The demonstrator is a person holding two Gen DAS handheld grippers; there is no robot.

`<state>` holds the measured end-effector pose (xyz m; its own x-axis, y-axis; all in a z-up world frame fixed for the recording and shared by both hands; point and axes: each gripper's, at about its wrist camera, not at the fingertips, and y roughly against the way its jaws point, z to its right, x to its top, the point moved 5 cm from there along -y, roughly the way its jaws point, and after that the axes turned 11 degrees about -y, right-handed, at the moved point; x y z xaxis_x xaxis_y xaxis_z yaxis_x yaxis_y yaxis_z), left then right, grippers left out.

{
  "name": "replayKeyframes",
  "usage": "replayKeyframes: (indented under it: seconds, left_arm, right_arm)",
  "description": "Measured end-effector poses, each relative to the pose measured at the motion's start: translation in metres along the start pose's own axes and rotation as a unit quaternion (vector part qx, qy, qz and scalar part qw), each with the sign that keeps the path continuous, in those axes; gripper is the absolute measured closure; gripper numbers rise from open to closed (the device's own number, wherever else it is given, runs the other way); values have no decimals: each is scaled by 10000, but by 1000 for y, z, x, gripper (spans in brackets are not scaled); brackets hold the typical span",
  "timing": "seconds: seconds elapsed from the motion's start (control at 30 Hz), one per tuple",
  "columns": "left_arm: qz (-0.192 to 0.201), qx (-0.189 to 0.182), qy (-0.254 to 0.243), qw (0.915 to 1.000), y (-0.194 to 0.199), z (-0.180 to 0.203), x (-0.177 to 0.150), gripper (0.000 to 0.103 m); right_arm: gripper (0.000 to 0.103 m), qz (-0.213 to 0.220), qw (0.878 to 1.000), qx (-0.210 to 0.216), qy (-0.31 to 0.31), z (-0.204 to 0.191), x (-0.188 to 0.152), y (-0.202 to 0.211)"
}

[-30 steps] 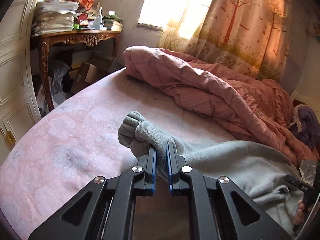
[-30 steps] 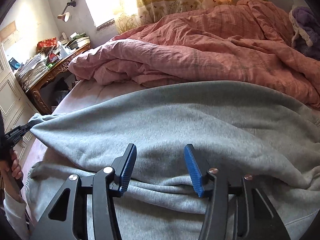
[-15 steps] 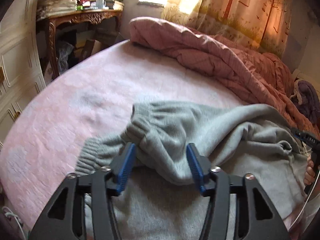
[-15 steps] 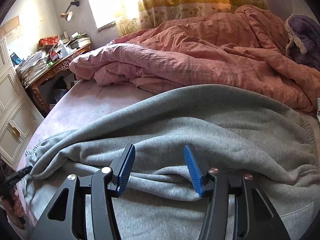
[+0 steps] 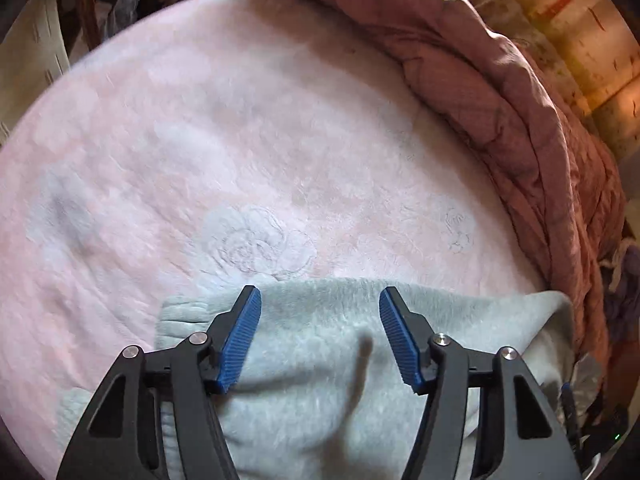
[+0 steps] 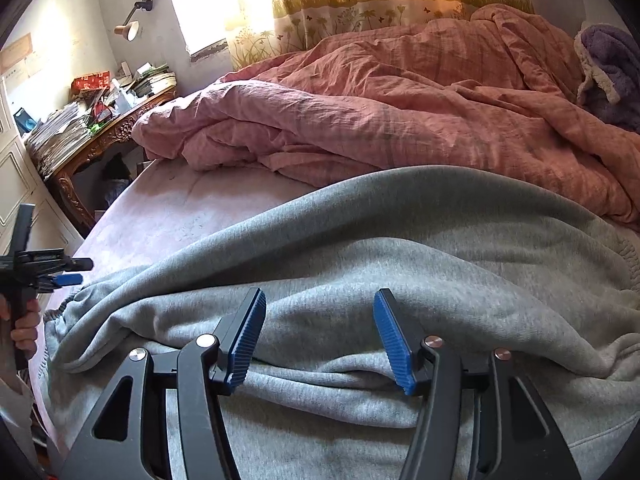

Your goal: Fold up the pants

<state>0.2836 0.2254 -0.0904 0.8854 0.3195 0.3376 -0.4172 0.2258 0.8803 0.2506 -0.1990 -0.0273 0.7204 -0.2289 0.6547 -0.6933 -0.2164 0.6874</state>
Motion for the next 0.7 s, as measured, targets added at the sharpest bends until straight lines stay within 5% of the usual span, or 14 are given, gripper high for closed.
replayKeyframes:
  seconds: [0.27,0.4,0.5,0.53,0.7]
  left_arm:
    - [145,477,991,9938,-22,-7,18,32]
    - [-80,1276,-47,9918,-41,14,17,33]
    - [202,1818,-749,9803,-36,27,8,75]
    - [259,1836,-804,9794,-32,28,6,103]
    - [846,1592,-1356,9742,1,38,3,103]
  right_arm:
    - [39,-54,9994,-249,225,4,-6,-9]
    - [33,-216,9992,-181,280,0,-7,-17]
    - [27,-170,9987,-313,374,-4,-5,-20]
    - [27,-173,9984,-372,386,-5,-2,-22]
    - [27,-369,9983,-374,259,-14,15,-35]
